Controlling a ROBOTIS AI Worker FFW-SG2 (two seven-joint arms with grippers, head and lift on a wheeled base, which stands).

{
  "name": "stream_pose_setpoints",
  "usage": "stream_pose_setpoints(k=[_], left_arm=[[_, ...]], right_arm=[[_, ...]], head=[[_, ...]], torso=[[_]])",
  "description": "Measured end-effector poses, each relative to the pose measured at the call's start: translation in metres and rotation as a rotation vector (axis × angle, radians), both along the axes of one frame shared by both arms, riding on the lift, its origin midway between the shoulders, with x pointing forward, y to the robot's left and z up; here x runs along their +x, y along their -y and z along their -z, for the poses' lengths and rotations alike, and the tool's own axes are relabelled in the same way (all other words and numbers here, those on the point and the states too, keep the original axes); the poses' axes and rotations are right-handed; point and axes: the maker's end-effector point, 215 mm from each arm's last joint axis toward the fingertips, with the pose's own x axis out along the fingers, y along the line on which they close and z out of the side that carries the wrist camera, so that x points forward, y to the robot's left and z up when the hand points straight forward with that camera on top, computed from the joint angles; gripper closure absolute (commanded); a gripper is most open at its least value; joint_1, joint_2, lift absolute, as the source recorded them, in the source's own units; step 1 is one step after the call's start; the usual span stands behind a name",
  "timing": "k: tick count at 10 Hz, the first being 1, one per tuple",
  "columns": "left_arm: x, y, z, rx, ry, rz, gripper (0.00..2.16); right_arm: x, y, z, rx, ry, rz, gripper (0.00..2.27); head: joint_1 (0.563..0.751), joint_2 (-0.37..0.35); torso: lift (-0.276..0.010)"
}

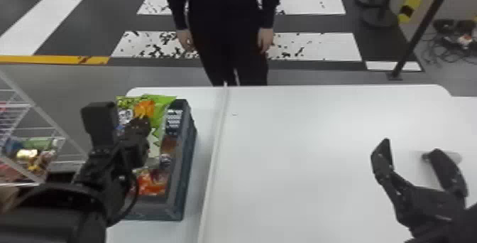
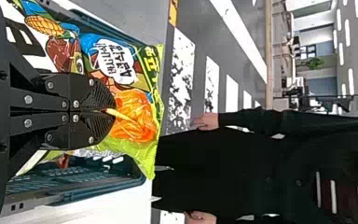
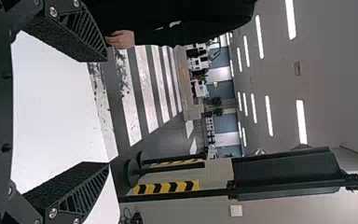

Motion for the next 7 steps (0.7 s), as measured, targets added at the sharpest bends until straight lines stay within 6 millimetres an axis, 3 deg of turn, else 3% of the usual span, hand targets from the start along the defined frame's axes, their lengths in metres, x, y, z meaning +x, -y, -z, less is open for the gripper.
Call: stream_pose_setpoints(k=[4, 7], left_arm=[[-0.011, 0.029, -0.043, -0.030, 0.023, 0.057, 2.07], [-0.019, 0.073, -0.050, -0.108, 0.008, 0.169, 2.07]], right_arm=[[0.000, 0.001, 0.000, -0.001, -0.002, 0.002, 0.13], [0.001, 0.009, 0.000, -0.012, -0.005, 0.013, 0.13]], head=[[0.695, 0.047], [0.695, -0.028]], torso=[[-0.029], [-0.029]])
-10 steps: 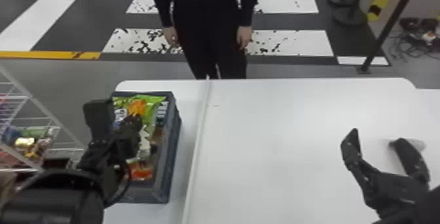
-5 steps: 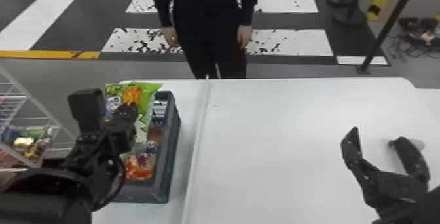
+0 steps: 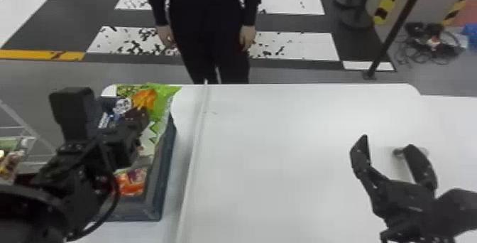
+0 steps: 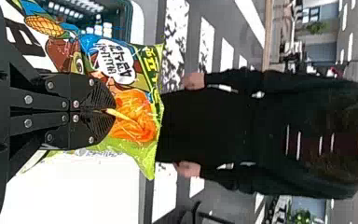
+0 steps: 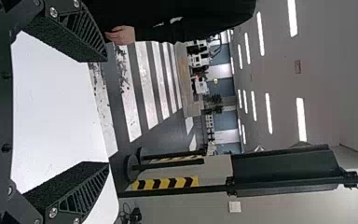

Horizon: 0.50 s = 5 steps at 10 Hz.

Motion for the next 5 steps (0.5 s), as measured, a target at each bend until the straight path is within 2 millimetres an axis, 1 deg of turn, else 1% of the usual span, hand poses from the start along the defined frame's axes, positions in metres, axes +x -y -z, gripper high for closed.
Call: stream_pose_setpoints(k=[1, 2, 3, 5], left_arm=[[-0.001, 0.023, 0.001, -0.019, -0.003, 0.045, 2.07], [-0.002, 0.049, 0.001, -0.038, -0.006, 0.096, 2.07], [-0.003, 0.072, 0.000, -0.059, -0.007, 0.140, 2.07], [-0.010, 0.129, -0.004, -0.119, -0.012, 0.245, 2.07]], right_arm=[[0.000, 0.000, 0.000, 0.000, -0.002, 0.000, 0.13], [0.000, 0.000, 0.000, -0.001, 0.000, -0.001, 0.13], [0.000, 0.001, -0.001, -0.002, 0.000, 0.001, 0.13], [-0.001, 0.003, -0.001, -0.004, -0.003, 0.003, 0.13]], head=[[0.695, -0.061], [0.695, -0.079], [0.695, -0.122], [0.695, -0.203]], torso=[[-0.029], [-0.029], [-0.029], [-0.029]])
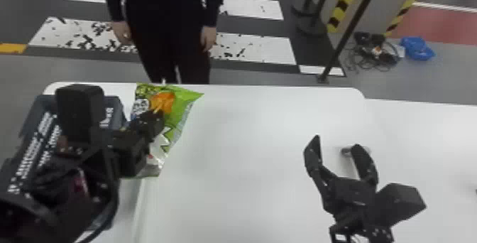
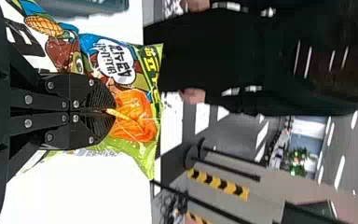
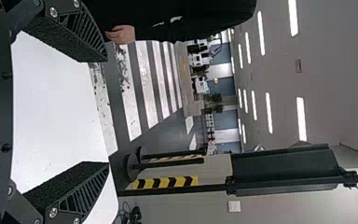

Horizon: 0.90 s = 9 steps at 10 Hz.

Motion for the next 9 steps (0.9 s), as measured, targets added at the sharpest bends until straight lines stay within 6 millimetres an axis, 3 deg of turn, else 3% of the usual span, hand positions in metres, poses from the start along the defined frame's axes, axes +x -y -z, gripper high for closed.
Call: stream_pose_setpoints(k=[2, 4, 9], left_arm=[[-0.008, 0.048, 0.008, -0.014, -0.019, 0.104, 2.07], [-0.017, 0.100, 0.036, 0.026, -0.054, 0.198, 2.07], [-0.058, 0.199, 0.089, 0.105, -0.115, 0.431, 2.07]], right_arm=[[0.000, 0.001, 0.000, 0.000, -0.002, 0.006, 0.13], [0.001, 0.004, -0.002, -0.005, 0.001, 0.019, 0.13], [0.010, 0.026, -0.011, -0.012, 0.020, 0.094, 0.13]], head=[[0.695, -0.264], [0.695, -0.338], [0.695, -0.350]], torso=[[-0.029], [-0.029], [-0.029]])
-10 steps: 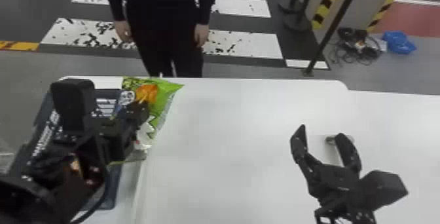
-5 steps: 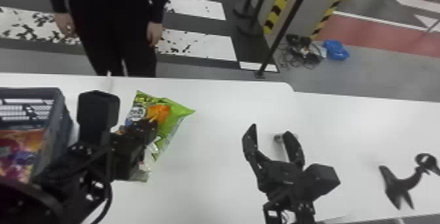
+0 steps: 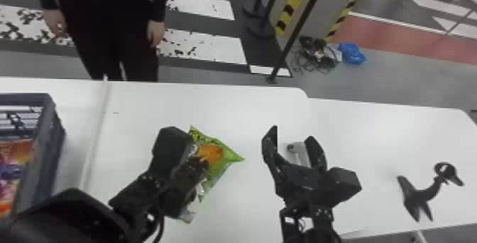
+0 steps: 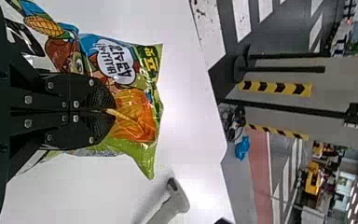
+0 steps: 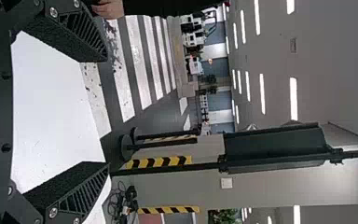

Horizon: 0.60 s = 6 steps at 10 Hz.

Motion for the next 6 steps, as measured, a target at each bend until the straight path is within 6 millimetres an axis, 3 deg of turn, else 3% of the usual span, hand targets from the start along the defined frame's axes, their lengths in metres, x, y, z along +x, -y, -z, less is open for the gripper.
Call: stream_pose_setpoints(k=[2, 6], left_arm=[[-0.020, 0.034, 0.031, 0.064, -0.013, 0.094, 2.07], [-0.025, 0.065, 0.079, 0.102, -0.010, 0.168, 2.07]], right_arm=[[0.002, 0.001, -0.002, 0.001, 0.005, 0.001, 0.13], [0.006, 0.002, -0.002, 0.008, 0.009, 0.003, 0.13]], head=[[0.695, -0.350], [0.695, -0.350]], torso=[[-0.029], [-0.029]])
